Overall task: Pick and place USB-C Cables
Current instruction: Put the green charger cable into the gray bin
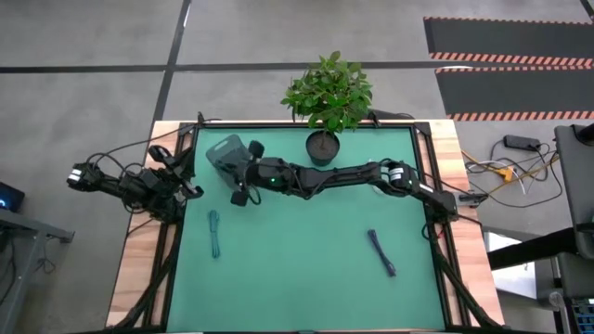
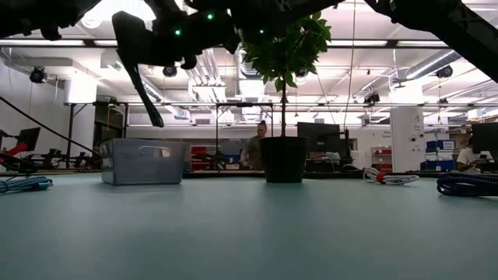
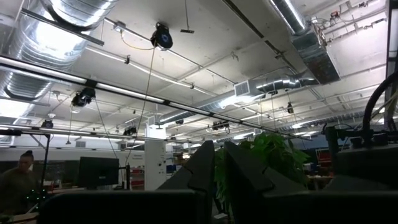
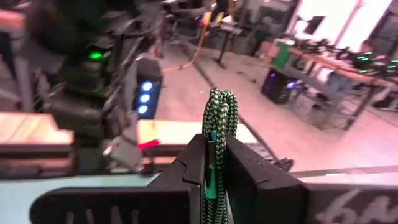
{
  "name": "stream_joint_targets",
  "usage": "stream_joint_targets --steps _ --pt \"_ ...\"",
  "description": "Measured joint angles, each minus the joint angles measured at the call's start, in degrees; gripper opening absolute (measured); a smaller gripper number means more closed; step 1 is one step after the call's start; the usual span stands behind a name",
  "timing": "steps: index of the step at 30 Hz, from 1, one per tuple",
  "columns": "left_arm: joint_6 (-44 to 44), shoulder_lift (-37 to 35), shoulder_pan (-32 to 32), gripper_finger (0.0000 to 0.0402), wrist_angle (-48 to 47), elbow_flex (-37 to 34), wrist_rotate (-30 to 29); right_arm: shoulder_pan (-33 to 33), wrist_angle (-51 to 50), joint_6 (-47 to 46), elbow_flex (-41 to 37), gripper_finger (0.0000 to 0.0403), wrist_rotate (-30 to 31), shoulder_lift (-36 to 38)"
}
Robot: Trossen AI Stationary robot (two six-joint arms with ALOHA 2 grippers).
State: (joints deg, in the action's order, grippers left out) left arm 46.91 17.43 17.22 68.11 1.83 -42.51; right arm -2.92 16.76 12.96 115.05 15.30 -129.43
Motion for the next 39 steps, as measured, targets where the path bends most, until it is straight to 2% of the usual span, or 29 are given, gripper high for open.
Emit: stream_joint_targets --steps 11,16,30,35,39 --pt "0.01 0.02 -0.01 0.0019 0.03 0.07 0.01 -3.57 11.35 -5.95 -5.80 0.0027 1.38 0.00" --pt "0.01 0.02 0.01 0.0019 0.42 0.07 0.01 -4.55 12.32 -8.38 -7.46 0.0027 1.26 0.00" --pt "0.10 -0.09 -0.01 0.0019 2.33 0.15 0.03 -4.45 12.74 -7.86 -6.57 0.0027 0.77 -0.02" --pt "0.47 -0.09 -0.01 0.0019 3.32 0.15 0.02 -4.46 17.58 -7.92 -6.10 0.0027 -0.68 -2.03" --pt "0.51 -0.30 -0.01 0.0019 3.47 0.15 0.04 -4.34 16.20 -7.57 -3.04 0.0027 -0.50 -4.46"
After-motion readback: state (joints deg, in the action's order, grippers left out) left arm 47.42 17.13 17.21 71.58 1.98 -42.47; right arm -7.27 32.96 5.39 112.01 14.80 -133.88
